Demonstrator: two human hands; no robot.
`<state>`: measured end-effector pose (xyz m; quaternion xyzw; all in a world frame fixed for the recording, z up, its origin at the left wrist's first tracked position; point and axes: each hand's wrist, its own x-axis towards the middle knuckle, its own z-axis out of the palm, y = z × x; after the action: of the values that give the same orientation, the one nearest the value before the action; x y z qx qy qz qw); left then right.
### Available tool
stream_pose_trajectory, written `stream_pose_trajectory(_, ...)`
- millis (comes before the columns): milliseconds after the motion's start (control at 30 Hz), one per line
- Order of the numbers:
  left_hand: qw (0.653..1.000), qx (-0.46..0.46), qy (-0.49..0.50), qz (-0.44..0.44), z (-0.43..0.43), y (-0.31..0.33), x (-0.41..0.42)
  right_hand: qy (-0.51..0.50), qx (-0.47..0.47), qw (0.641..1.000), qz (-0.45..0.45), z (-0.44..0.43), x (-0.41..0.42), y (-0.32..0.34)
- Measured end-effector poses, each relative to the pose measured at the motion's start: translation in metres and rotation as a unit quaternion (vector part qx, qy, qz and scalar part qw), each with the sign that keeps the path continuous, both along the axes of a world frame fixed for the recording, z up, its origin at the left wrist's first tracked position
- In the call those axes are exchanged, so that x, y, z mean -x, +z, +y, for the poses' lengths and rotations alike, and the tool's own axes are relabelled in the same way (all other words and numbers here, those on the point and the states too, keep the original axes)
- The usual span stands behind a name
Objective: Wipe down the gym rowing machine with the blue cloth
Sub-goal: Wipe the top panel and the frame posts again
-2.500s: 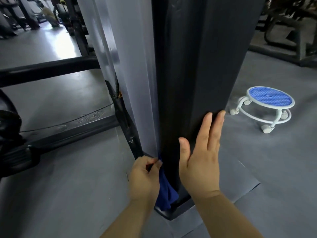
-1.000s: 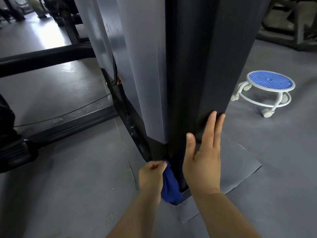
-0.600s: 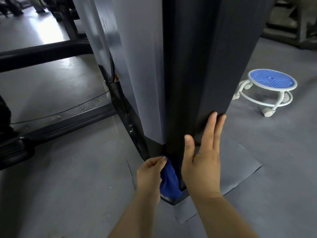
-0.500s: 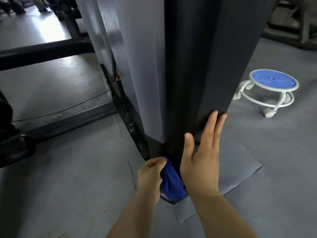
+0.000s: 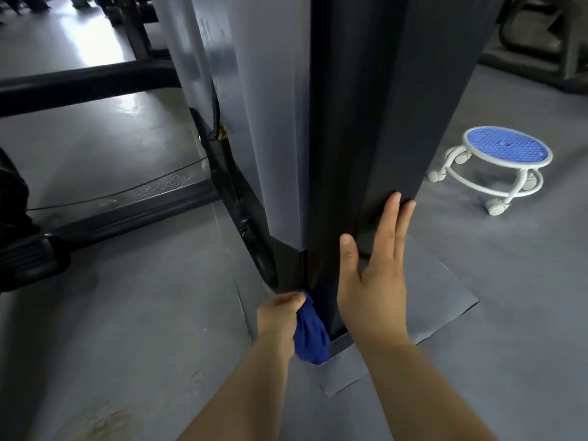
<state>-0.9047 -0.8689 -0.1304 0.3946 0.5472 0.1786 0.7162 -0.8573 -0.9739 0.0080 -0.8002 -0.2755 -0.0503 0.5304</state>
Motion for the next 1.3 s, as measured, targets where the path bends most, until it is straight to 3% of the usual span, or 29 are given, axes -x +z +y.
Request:
stream_pose_trajectory(200, 0.998, 0.023, 0.014, -0.053, -0.004, -0.008, 0.0, 0.027, -0.002, 1.0, 0.012, -0.003, -0.003, -0.001)
stream_pose_trajectory(400, 0.999, -0.018, -0.02, 0.037, 0.003, -0.016, -0.001, 0.029, -0.027, 0.999, 0.011, 0.0, -0.004, -0.005)
stream_pose_trajectory(733, 0.987, -0.114, -0.075, 0.08, 0.004, -0.019, -0.003, -0.003, -0.016, 0.999, -0.027, 0.002, -0.001, -0.021)
stream_pose_trajectory(900, 0.982, -0.103, -0.094, 0.128, 0.004, -0.042, -0.004, -0.011, -0.022, 0.998, -0.05, 0.006, -0.003, -0.028)
stream_pose_trajectory(1100, 0.939, -0.283, -0.123, 0.15, -0.006, -0.031, 0.002, -0.016, 0.014, 0.997, -0.079, -0.001, -0.008, -0.033)
stream_pose_trajectory(1300, 0.909, -0.326, -0.175, 0.19, 0.0, -0.041, 0.0, -0.017, -0.002, 0.997, -0.07, 0.002, -0.004, -0.036)
